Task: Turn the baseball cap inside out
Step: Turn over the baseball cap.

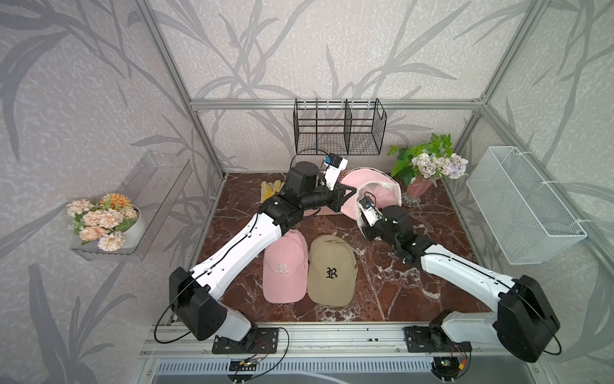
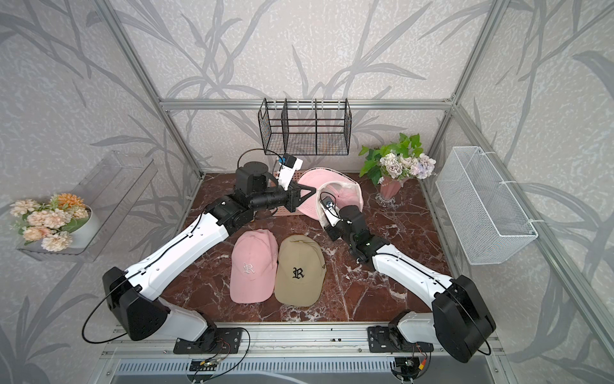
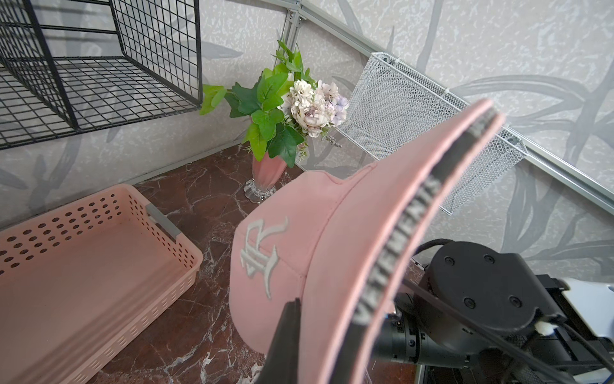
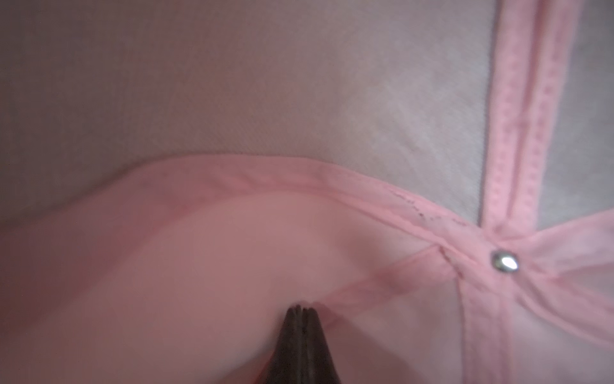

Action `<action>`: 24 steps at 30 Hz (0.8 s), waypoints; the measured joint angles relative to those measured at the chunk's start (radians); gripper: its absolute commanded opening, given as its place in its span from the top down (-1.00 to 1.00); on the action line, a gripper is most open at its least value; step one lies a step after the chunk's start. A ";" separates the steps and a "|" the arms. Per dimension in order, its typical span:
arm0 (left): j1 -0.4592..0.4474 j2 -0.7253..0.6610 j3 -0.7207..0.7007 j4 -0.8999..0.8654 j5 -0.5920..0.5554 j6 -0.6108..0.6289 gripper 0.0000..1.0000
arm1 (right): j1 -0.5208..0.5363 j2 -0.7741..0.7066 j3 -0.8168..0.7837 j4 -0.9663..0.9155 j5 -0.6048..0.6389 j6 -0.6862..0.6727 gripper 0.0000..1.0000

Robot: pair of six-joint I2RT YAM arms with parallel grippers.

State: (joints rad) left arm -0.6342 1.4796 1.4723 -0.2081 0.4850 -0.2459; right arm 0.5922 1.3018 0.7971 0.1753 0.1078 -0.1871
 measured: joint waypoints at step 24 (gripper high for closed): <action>0.000 0.000 -0.003 -0.001 0.006 0.011 1.00 | -0.026 -0.055 -0.095 0.211 0.423 -0.019 0.88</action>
State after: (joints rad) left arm -0.6338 1.4796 1.4696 -0.2089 0.4908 -0.2348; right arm 0.5663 1.2472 0.7025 0.3862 0.5312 -0.2062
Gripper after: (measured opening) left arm 0.079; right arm 0.041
